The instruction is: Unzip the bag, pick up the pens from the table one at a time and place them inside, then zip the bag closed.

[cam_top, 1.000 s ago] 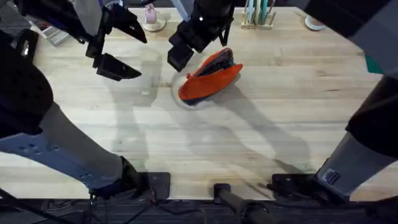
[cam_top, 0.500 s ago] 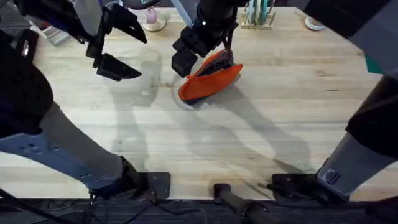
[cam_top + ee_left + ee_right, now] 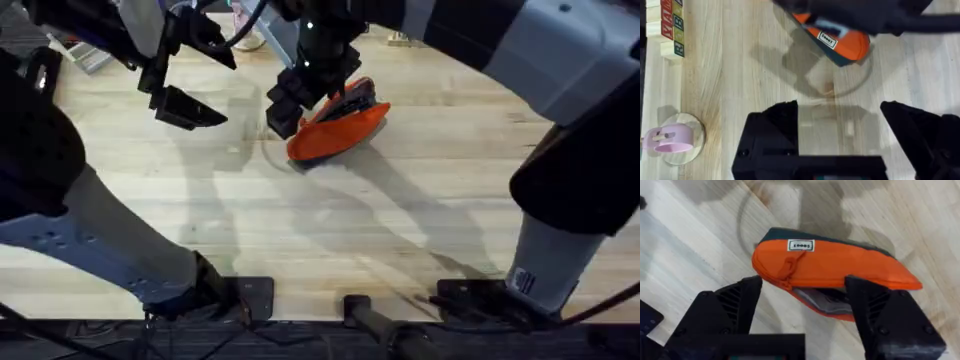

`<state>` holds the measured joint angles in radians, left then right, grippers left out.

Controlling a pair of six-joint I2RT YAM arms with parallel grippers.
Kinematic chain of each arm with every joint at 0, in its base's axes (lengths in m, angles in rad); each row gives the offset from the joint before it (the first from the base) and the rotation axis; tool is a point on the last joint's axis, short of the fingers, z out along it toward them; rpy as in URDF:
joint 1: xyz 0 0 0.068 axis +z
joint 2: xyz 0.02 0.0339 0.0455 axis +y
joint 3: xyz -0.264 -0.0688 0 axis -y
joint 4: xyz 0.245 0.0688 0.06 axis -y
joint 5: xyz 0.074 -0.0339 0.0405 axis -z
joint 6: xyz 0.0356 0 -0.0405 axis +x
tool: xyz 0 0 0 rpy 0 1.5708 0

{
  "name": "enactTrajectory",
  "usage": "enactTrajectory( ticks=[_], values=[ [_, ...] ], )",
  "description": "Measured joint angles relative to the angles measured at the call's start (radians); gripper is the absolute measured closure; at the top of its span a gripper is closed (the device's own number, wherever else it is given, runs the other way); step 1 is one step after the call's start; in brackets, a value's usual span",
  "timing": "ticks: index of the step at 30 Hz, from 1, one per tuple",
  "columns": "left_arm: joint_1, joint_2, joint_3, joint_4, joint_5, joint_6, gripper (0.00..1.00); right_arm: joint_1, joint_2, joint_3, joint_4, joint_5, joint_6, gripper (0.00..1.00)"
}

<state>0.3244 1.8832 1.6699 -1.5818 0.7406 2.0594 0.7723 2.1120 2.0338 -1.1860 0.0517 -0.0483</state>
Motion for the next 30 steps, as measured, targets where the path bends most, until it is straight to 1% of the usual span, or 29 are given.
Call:
enactTrajectory(
  ticks=[18, 22, 26, 28, 30],
  values=[
    [0.0, 0.0, 0.0, 0.0, 0.0, 0.0, 0.007, 0.008, 0.043, 0.0, 0.011, 0.001, 0.0, 0.014],
    [0.0, 0.0, 0.0, 0.0, 0.0, 0.0, 0.006, 0.01, 0.043, 0.0, 0.011, -0.002, 0.0, 0.102],
    [0.0, 0.0, 0.0, 0.0, 0.0, 0.0, 0.006, 0.01, 0.043, 0.0, 0.013, -0.013, 0.004, 0.126],
    [0.0, 0.0, 0.0, 0.0, 0.0, 0.0, 0.006, 0.01, 0.043, 0.0, 0.017, -0.019, 0.005, 0.156],
    [0.0, 0.0, 0.0, 0.0, 0.0, 0.0, 0.006, 0.01, 0.043, 0.0, 0.018, -0.023, 0.006, 0.206]
  ],
)
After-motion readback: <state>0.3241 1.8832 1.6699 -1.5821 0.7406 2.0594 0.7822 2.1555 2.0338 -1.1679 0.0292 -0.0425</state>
